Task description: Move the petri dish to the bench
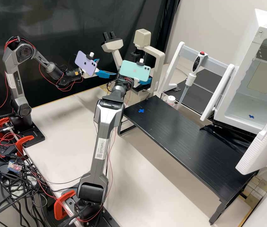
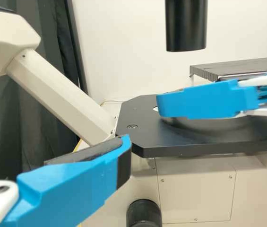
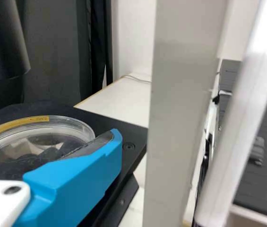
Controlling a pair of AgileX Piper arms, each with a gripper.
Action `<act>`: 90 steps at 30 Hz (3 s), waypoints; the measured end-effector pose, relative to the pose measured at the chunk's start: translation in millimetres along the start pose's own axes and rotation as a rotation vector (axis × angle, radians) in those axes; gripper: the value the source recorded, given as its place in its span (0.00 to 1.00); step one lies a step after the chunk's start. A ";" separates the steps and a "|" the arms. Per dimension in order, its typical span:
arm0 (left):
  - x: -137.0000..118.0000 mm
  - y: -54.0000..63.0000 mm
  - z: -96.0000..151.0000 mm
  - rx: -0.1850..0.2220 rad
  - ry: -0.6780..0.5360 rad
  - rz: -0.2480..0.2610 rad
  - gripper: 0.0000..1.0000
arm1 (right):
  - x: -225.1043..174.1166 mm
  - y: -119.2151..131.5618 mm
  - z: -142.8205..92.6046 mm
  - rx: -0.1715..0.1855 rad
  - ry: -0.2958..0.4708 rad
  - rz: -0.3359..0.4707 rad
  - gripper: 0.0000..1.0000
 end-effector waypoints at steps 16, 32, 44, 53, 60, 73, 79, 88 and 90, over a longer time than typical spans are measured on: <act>0.0 0.0 0.0 0.000 0.000 0.000 1.00 | -38.5 -1.0 -4.2 0.018 0.046 0.005 0.00; 0.0 0.0 0.0 0.000 0.000 0.000 1.00 | -93.7 0.3 22.5 0.053 0.050 0.047 0.00; 0.0 0.0 0.0 0.000 0.000 0.000 1.00 | -167.8 25.6 44.5 0.007 0.078 0.274 0.00; 0.0 0.0 0.0 0.000 0.000 0.000 1.00 | -195.2 1.0 65.4 -0.058 0.063 0.241 0.00; 0.0 0.0 0.0 0.000 0.000 0.000 1.00 | -207.4 -16.4 89.6 -0.083 0.005 0.185 0.00; 0.0 0.0 0.0 0.000 0.000 0.000 1.00 | -219.2 -13.7 119.8 -0.066 -0.063 0.240 0.00; 0.0 0.0 0.0 0.000 0.000 0.000 1.00 | -218.5 -13.3 121.5 -0.051 -0.064 0.258 0.00; 0.0 0.0 0.0 0.000 0.000 0.000 1.00 | -212.6 -17.4 126.4 -0.044 -0.075 0.275 0.00; 0.0 0.0 0.0 0.000 0.000 0.000 1.00 | -211.9 -18.3 126.8 -0.048 -0.076 0.275 0.00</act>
